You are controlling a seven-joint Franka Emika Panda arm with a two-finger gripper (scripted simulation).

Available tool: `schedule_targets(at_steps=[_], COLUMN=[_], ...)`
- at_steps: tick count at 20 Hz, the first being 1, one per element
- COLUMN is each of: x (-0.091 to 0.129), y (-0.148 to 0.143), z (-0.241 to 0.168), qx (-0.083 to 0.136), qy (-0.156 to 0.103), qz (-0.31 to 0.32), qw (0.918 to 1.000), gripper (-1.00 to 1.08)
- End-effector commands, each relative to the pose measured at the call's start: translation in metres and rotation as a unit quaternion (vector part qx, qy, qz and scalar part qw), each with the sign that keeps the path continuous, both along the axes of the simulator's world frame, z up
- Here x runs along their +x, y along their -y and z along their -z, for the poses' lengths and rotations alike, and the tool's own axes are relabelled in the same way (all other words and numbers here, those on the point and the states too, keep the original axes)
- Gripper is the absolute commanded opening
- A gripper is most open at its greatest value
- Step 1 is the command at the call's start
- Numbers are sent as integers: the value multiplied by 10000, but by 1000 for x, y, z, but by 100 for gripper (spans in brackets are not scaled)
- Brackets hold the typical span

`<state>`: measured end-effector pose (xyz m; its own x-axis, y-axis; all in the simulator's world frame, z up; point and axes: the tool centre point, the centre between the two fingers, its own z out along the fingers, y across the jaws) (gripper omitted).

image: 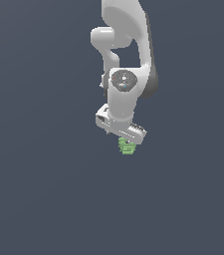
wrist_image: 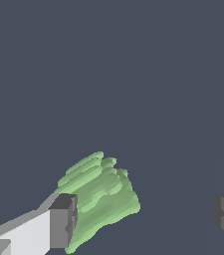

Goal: Pick up the object and move it to a goal position.

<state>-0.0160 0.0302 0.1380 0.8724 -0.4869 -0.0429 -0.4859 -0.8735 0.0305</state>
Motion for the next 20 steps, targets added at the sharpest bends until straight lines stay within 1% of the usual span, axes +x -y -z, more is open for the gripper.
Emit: schedule_targets(at_steps=[1,5,10,15,20], x=[0,-1,-1,-2,-3], y=[-3,-9,-15,-22,-28], z=[2,4,7,10,13], qx=[-12,-30,-49,-66,-80], qy=[17,42,73,104,135], qz=[319,815,1433,2046,2652], qw=[9995,9967,9896,9788,9641], gripper=[100,100,100,100,100])
